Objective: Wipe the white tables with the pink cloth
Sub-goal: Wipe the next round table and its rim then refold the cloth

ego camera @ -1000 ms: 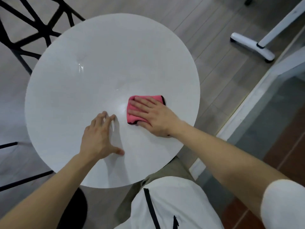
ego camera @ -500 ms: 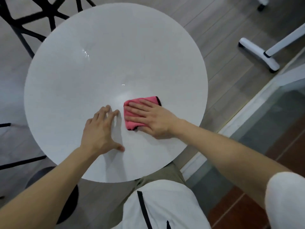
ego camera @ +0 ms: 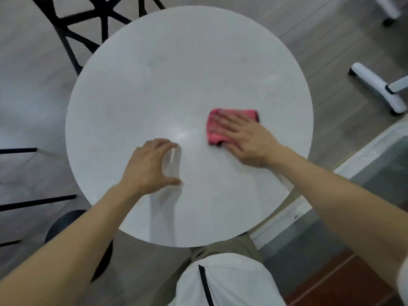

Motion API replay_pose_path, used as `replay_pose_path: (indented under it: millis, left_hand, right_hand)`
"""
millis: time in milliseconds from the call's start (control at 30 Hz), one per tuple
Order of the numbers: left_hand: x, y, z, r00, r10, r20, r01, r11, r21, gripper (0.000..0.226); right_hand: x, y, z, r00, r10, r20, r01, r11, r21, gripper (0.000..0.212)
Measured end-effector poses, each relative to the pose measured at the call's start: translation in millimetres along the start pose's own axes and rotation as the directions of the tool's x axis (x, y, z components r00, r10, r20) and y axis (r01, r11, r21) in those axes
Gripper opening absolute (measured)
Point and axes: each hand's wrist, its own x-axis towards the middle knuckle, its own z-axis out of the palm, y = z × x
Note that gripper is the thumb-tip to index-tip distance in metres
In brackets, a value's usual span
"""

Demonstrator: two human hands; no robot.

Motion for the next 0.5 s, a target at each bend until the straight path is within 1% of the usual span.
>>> replay_pose_path:
  millis: [33,67,100,133,167,200,233,267,300,333,367,400,433,467,500]
  left_hand:
    - [8.6,-7.5,-5.1,0.997,-0.069,-0.047,0.069,0.998,-0.003,0.117]
    - [17.5,-13.9,-8.9,0.984,-0.166,-0.071,0.167,0.986,0.009,0.125]
    - [25.9,-19.0,-11.3,0.963,-0.263,-0.061,0.265,0.964,0.031,0.137]
    - [32.7,-23.2,-11.6,0.943,-0.333,-0.026,0.334,0.941,0.047,0.147]
    - [36.8,-26.8,-10.1,0.93,-0.368,0.01,0.367,0.929,0.046,0.154]
    - [39.0,-30.7,-7.8,0.924,-0.381,0.03,0.38,0.924,0.035,0.157]
    - [39.9,-35.0,-5.6,0.922,-0.387,0.033,0.386,0.922,0.029,0.158]
    - [39.5,-38.8,-4.5,0.922,-0.386,0.032,0.385,0.923,0.03,0.159]
    - [37.8,-41.9,-3.5,0.925,-0.379,0.029,0.378,0.925,0.035,0.159]
    - [35.2,-44.7,-1.7,0.928,-0.372,0.018,0.371,0.928,0.04,0.159]
    - [32.9,-47.1,0.4,0.931,-0.365,0.001,0.364,0.93,0.047,0.158]
    - [32.0,-48.2,2.2,0.935,-0.355,-0.013,0.355,0.933,0.059,0.158]
    - [32.4,-47.8,3.3,0.938,-0.345,-0.022,0.346,0.936,0.07,0.158]
    - [33.7,-46.3,3.9,0.94,-0.339,-0.032,0.341,0.937,0.074,0.159]
    - [35.3,-44.2,4.9,0.94,-0.337,-0.043,0.34,0.938,0.07,0.159]
  right_hand:
    - [-2.1,18.7,-4.0,0.982,0.182,-0.056,-0.182,0.983,0.009,0.053]
    - [-4.7,33.5,-8.7,0.9,0.419,-0.12,-0.42,0.907,0.016,0.053]
    - [-3.9,39.0,-12.9,0.746,0.648,-0.153,-0.653,0.757,0.025,0.056]
    - [3.1,33.4,-12.0,0.577,0.798,-0.173,-0.805,0.591,0.047,0.06]
    - [15.8,15.7,-8.3,0.469,0.862,-0.193,-0.871,0.488,0.064,0.062]
    - [30.8,-10.0,-1.1,0.488,0.847,-0.212,-0.855,0.512,0.077,0.062]
    - [45.2,-41.5,7.1,0.618,0.756,-0.217,-0.76,0.645,0.083,0.059]
    - [55.5,-72.4,17.9,0.805,0.564,-0.186,-0.559,0.825,0.08,0.057]
    - [61.1,-99.8,25.2,0.95,0.293,-0.112,-0.287,0.956,0.066,0.055]
    - [62.0,-115.5,28.2,1.0,0.009,-0.017,-0.008,0.998,0.06,0.056]
    - [61.6,-111.6,26.1,0.978,-0.203,0.054,0.2,0.978,0.065,0.057]
    - [63.8,-89.2,21.1,0.946,-0.313,0.078,0.308,0.949,0.072,0.058]
    - [69.7,-56.5,15.8,0.944,-0.32,0.08,0.314,0.947,0.073,0.059]
    - [78.7,-20.7,8.0,0.971,-0.227,0.076,0.223,0.973,0.06,0.06]
    - [88.8,15.9,-0.5,0.997,-0.061,0.057,0.058,0.997,0.043,0.061]
